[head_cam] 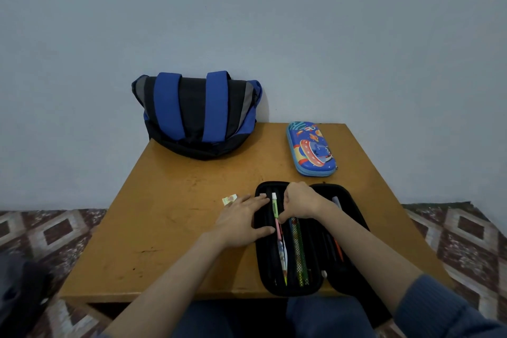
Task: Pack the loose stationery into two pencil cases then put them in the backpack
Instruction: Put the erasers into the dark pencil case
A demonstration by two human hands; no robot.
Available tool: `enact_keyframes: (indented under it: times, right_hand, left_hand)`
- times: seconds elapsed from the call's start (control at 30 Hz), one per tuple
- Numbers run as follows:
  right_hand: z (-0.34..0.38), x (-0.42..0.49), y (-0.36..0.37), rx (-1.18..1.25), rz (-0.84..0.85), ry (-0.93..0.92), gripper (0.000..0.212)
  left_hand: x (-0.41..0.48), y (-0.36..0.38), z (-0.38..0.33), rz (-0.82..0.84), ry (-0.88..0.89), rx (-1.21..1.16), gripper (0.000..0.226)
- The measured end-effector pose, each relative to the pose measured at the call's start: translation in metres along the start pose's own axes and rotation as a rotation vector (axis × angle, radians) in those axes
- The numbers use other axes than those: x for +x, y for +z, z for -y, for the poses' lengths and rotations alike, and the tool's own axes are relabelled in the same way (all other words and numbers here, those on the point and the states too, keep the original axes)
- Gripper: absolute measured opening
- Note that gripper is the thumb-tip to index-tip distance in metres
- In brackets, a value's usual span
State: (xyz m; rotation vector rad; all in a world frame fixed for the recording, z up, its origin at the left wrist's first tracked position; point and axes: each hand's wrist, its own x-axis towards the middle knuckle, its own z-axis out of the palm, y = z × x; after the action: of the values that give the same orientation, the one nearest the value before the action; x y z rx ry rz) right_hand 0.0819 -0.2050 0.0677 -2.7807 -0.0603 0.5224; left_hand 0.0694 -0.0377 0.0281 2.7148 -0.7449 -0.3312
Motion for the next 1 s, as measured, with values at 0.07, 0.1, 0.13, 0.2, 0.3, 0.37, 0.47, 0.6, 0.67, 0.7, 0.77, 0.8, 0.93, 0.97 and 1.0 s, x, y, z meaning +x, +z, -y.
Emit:
enact_keyframes:
  times: [0.07,0.1,0.13,0.2,0.3,0.37,0.47,0.6,0.67,0.7,0.77,0.8,0.93,0.97,1.0]
  right_hand:
    - [0.001,-0.001,0.002,-0.038,-0.027,0.000,0.033]
    - [0.002,-0.001,0.003,-0.056,-0.042,0.000,0.035]
    - [0.004,-0.003,0.005,-0.067,-0.059,0.002,0.039]
    - [0.006,-0.005,0.008,-0.065,-0.102,0.011,0.041]
    - [0.010,-0.008,0.009,-0.047,-0.149,0.040,0.038]
    - [0.010,-0.009,0.011,-0.018,-0.189,0.069,0.035]
    - [0.007,-0.008,0.017,0.056,-0.254,0.130,0.034]
    - [0.002,-0.011,0.017,0.174,-0.284,0.156,0.037]
    - [0.000,-0.012,0.016,0.260,-0.283,0.170,0.035]
    - [-0.001,-0.013,0.015,0.296,-0.282,0.174,0.031]
    - [0.001,-0.015,0.015,0.333,-0.296,0.171,0.026]
    - [0.003,-0.017,0.015,0.344,-0.314,0.157,0.025]
    - [0.008,-0.020,0.023,0.408,-0.328,0.088,0.021]
    - [0.008,-0.020,0.026,0.437,-0.312,0.089,0.021]
    - [0.008,-0.020,0.028,0.472,-0.293,0.095,0.021]
  left_hand:
    - [0.000,0.000,0.000,0.017,0.003,0.026,0.072]
    - [0.000,0.000,0.001,0.026,0.005,0.042,0.072]
    - [0.000,-0.001,0.001,0.034,0.006,0.064,0.071]
    - [0.000,-0.002,0.001,0.045,0.009,0.125,0.071]
    - [0.001,-0.004,0.000,0.053,0.014,0.183,0.071]
    - [0.000,-0.005,-0.001,0.058,0.009,0.180,0.071]
    - [0.000,-0.005,-0.001,0.069,0.003,0.171,0.071]
    - [0.000,-0.007,-0.001,0.059,-0.006,0.174,0.071]
    - [0.000,-0.008,-0.001,0.055,-0.008,0.174,0.071]
    - [0.000,-0.008,-0.001,0.054,-0.007,0.171,0.071]
    - [-0.001,-0.009,-0.002,0.053,-0.004,0.167,0.070]
    - [-0.001,-0.009,-0.002,0.054,-0.003,0.166,0.070]
    - [-0.003,-0.006,-0.001,0.055,-0.013,0.123,0.069]
    - [-0.003,-0.004,-0.001,0.050,-0.015,0.107,0.069]
    - [-0.004,-0.001,-0.001,0.044,-0.017,0.091,0.069]
